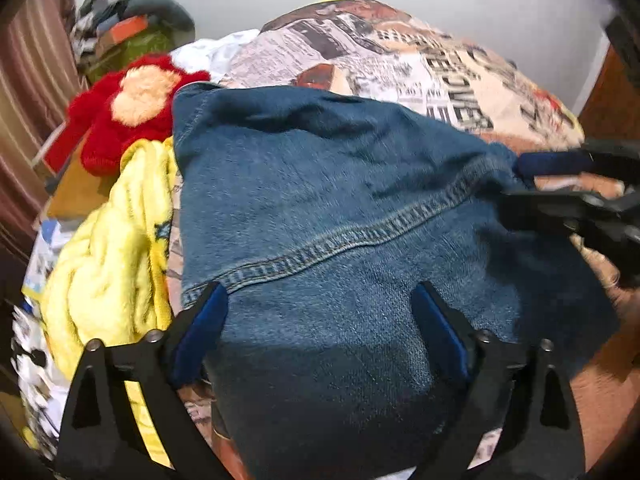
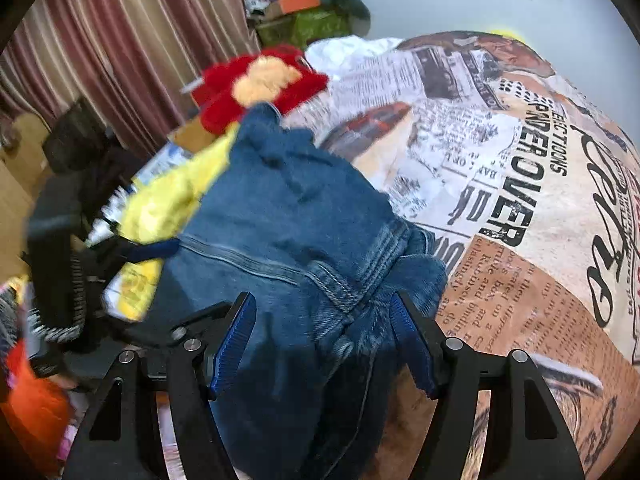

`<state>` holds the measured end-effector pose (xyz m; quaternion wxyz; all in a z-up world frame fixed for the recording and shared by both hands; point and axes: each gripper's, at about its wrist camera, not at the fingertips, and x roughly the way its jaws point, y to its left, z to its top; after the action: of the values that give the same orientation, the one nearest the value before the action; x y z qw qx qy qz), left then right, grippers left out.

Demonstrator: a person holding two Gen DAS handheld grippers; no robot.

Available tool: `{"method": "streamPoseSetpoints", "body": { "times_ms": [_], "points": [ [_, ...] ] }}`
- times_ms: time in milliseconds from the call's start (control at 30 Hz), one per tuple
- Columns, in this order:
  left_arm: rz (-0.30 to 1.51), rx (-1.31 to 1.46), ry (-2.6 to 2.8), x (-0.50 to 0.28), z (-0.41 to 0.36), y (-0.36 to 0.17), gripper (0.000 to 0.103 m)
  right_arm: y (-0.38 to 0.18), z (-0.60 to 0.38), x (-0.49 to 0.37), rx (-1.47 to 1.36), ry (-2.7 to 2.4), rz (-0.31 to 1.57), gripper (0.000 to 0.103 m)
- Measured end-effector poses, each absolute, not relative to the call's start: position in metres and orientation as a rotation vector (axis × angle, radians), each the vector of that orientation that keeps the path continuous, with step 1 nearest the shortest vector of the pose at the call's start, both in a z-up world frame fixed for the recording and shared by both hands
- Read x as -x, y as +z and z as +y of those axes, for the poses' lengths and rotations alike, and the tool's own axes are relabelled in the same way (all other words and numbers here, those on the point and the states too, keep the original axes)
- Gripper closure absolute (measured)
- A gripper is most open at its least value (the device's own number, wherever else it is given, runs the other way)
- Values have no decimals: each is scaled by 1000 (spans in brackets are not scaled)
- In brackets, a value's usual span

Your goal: Fold large clothes

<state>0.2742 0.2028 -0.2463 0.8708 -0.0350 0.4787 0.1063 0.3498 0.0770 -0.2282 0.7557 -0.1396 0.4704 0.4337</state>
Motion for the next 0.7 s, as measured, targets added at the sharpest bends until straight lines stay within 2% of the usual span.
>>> {"method": "streamPoseSetpoints", "body": {
  "times_ms": [167, 233, 400, 700],
  "points": [
    [985, -29, 237, -272, 190, -254, 5, -248, 64, -369, 280, 932, 1032, 37],
    [986, 5, 231, -272, 195, -253, 5, -248, 56, -374, 284, 898, 1015, 27],
    [998, 9, 239, -271, 192, -252, 5, -261, 38, -381, 215, 877, 1089, 27],
    [1016, 36, 247, -240, 190, -238, 5, -233, 12, -361, 257, 700, 1051, 29]
  ]
}}
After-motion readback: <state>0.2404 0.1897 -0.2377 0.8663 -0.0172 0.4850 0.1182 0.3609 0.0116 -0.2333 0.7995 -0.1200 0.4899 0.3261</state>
